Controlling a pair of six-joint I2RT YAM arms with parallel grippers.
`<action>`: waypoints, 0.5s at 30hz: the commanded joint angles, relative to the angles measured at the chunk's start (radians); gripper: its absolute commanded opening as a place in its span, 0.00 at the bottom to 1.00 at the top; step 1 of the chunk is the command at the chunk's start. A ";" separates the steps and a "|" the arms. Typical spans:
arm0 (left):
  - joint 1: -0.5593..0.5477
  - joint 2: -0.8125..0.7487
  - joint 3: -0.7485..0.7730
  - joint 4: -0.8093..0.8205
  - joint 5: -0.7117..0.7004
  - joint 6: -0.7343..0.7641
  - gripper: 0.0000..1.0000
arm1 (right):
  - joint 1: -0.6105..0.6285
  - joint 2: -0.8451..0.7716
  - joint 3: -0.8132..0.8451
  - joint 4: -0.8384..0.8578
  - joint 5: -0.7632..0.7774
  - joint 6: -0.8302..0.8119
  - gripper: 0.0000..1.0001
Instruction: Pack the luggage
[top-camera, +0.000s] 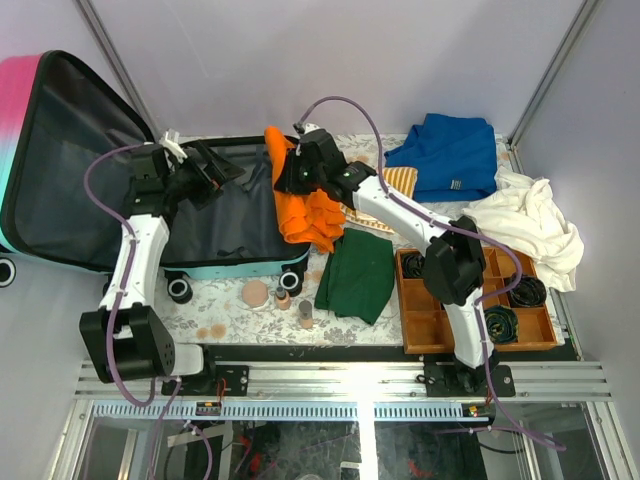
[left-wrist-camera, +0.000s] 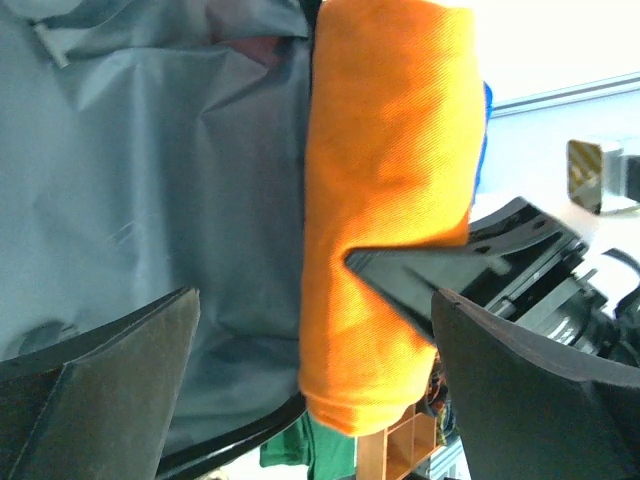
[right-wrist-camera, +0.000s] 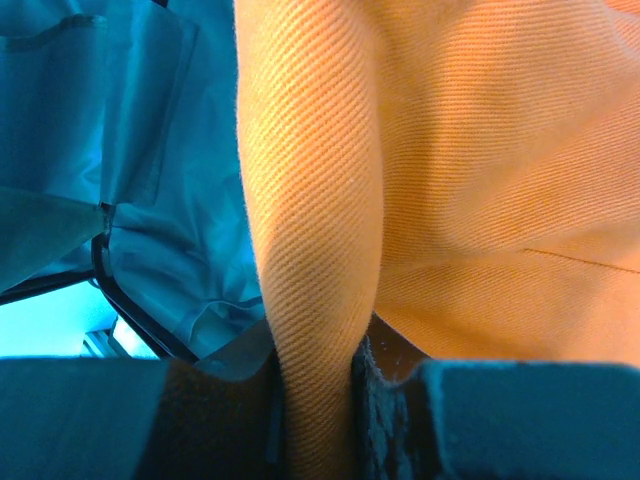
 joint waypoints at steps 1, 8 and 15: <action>-0.046 0.042 0.075 0.147 -0.013 -0.041 0.97 | 0.051 -0.006 0.034 0.239 -0.030 0.021 0.01; -0.113 0.138 0.103 0.215 -0.076 -0.030 1.00 | 0.066 0.033 0.056 0.251 -0.026 0.031 0.05; -0.106 0.227 0.128 0.211 -0.110 -0.040 1.00 | 0.073 0.067 0.061 0.263 -0.015 0.037 0.05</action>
